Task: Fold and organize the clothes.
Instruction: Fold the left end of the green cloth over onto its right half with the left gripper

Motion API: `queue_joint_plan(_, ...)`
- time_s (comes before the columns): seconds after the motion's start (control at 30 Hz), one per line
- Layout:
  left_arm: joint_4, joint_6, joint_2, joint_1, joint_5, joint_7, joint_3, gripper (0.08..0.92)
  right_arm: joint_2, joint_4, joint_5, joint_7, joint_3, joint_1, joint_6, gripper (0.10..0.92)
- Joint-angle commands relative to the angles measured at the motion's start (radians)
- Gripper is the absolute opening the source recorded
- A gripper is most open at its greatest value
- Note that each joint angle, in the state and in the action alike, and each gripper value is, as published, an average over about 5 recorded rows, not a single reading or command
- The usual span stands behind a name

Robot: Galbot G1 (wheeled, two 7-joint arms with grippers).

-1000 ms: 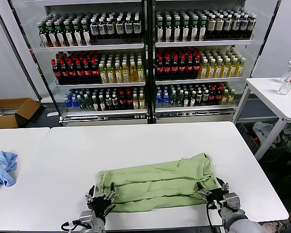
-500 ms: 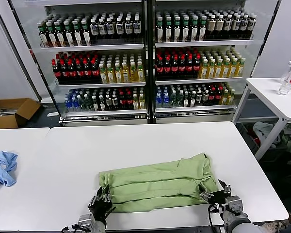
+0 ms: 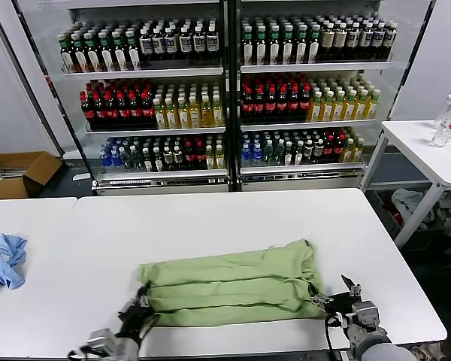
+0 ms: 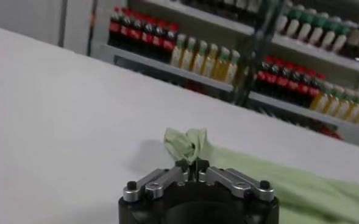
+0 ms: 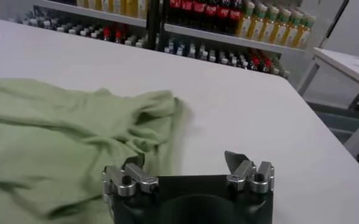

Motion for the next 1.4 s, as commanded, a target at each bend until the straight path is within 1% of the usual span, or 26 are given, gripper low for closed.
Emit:
queue_joint_plan(0.03, -0.024, 0.034, 0.210, -0.009, -0.276, 0.032, -0.446, 0.127, 0.002, -0.020, 0.005, 0.000, -0.007, 0.021, 0.003, 0.823)
queue_joint_plan(0.1, -0.028, 0.057, 0.248, -0.019, -0.330, 0.033, -0.499, 0.127, 0.004, -0.027, 0.007, -0.001, -0.015, 0.030, 0.003, 0.823)
queue_joint_plan(0.17, -0.047, 0.080, 0.272, -0.026, -0.375, 0.037, -0.519, 0.127, 0.006, -0.031, 0.006, -0.001, -0.023, 0.035, 0.003, 0.823)
queue_joint_plan(0.27, -0.116, 0.117, 0.270, -0.034, -0.448, 0.039, -0.492, 0.127, 0.008, -0.031, 0.004, 0.000, -0.029, 0.035, 0.002, 0.823)
queue_joint_plan(0.37, -0.233, 0.145, 0.223, -0.035, -0.514, 0.038, -0.397, 0.127, 0.013, -0.024, -0.001, 0.002, -0.027, 0.027, -0.002, 0.823)
queue_joint_plan(0.5, -0.374, 0.168, 0.119, -0.062, -0.558, 0.024, -0.170, 0.127, 0.016, -0.016, -0.009, 0.003, -0.017, 0.010, -0.005, 0.823)
queue_joint_plan(0.57, -0.396, 0.172, 0.073, -0.087, -0.552, 0.021, -0.047, 0.127, 0.016, -0.014, -0.010, 0.002, -0.010, 0.001, -0.004, 0.823)
queue_joint_plan(0.67, -0.368, 0.164, 0.031, -0.115, -0.473, 0.046, 0.117, 0.127, 0.015, -0.010, -0.011, 0.002, 0.000, -0.010, -0.004, 0.823)
queue_joint_plan(0.73, -0.308, 0.152, 0.018, -0.133, -0.389, 0.066, 0.199, 0.127, 0.014, -0.010, -0.011, 0.001, 0.005, -0.014, -0.004, 0.823)
queue_joint_plan(0.83, -0.202, 0.135, 0.013, -0.168, -0.281, 0.086, 0.288, 0.127, 0.013, -0.011, -0.010, 0.001, 0.011, -0.015, -0.003, 0.823)
queue_joint_plan(1.0, -0.064, 0.113, 0.008, -0.229, -0.139, 0.124, 0.382, 0.127, 0.016, -0.016, -0.010, 0.000, 0.012, -0.009, -0.003, 0.823)
queue_joint_plan(1.17, 0.059, 0.106, 0.016, -0.277, 0.066, 0.172, 0.446, 0.127, 0.023, -0.020, -0.010, -0.001, 0.011, -0.005, -0.003, 0.823)
queue_joint_plan(1.27, 0.072, 0.105, 0.024, -0.272, 0.165, 0.199, 0.470, 0.130, 0.026, -0.023, -0.010, -0.002, 0.012, -0.005, -0.003, 0.823)
queue_joint_plan(1.33, 0.044, 0.103, 0.027, -0.250, 0.183, 0.216, 0.476, 0.153, 0.026, -0.025, -0.010, -0.003, 0.013, -0.005, -0.002, 0.823)
queue_joint_plan(1.4, 0.001, 0.101, 0.028, -0.224, 0.178, 0.228, 0.470, 0.201, 0.027, -0.027, -0.010, -0.004, 0.014, -0.005, -0.002, 0.823)
